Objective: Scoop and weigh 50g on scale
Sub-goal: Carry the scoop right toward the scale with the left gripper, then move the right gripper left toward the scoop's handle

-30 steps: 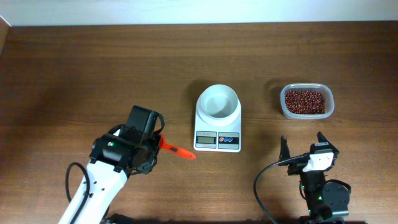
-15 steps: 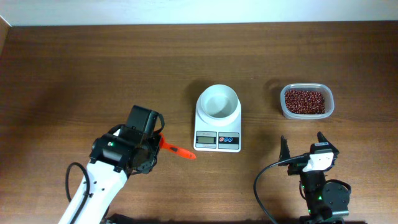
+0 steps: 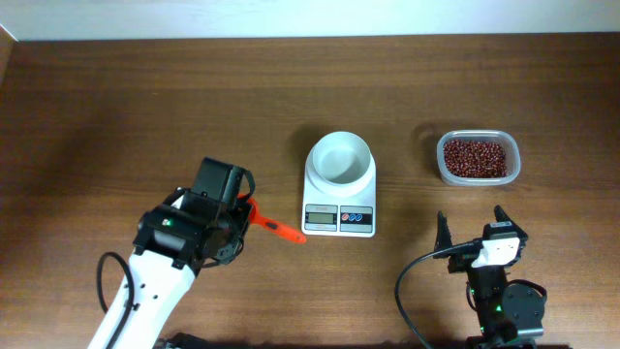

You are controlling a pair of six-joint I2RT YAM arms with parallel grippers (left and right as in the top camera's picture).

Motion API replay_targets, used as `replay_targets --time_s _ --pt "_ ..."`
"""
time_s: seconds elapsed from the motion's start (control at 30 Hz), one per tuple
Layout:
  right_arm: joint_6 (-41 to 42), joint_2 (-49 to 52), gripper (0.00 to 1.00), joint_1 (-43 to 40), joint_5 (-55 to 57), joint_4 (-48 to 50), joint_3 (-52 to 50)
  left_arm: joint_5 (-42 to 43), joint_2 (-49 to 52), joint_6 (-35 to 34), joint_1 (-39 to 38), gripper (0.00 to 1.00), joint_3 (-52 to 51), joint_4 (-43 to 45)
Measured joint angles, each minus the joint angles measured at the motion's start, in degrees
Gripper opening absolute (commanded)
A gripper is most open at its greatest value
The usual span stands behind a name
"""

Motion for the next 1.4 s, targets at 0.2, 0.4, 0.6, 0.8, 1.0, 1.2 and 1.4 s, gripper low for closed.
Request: replay_targets --time_s 0.2,0.4,0.6,0.8,1.0,1.2,1.4 --pt "0.0 0.0 0.99 0.0 0.0 0.0 0.0 0.0 0.0 0.3 0.0 0.00 0.2 -1.0" --pt "0.0 0.0 0.99 0.0 0.0 0.0 0.0 0.0 0.0 0.3 0.0 0.00 0.2 -1.0" --pt "0.0 0.0 0.99 0.0 0.0 0.0 0.0 0.0 0.0 0.3 0.0 0.00 0.2 -0.9" --pt "0.0 0.0 0.99 0.0 0.0 0.0 0.0 -0.9 0.0 -0.4 0.0 0.00 0.2 1.4" --pt "0.0 0.0 0.99 0.0 0.0 0.0 0.0 -1.3 0.0 -1.1 0.0 0.00 0.5 4.0" --pt "1.1 0.0 0.99 0.0 -0.8 0.1 0.0 -1.3 0.0 -1.2 0.0 0.00 0.5 3.9" --pt "29.6 0.0 0.99 0.0 -12.1 1.4 0.0 -0.7 0.0 -1.2 0.0 0.00 0.5 3.8"
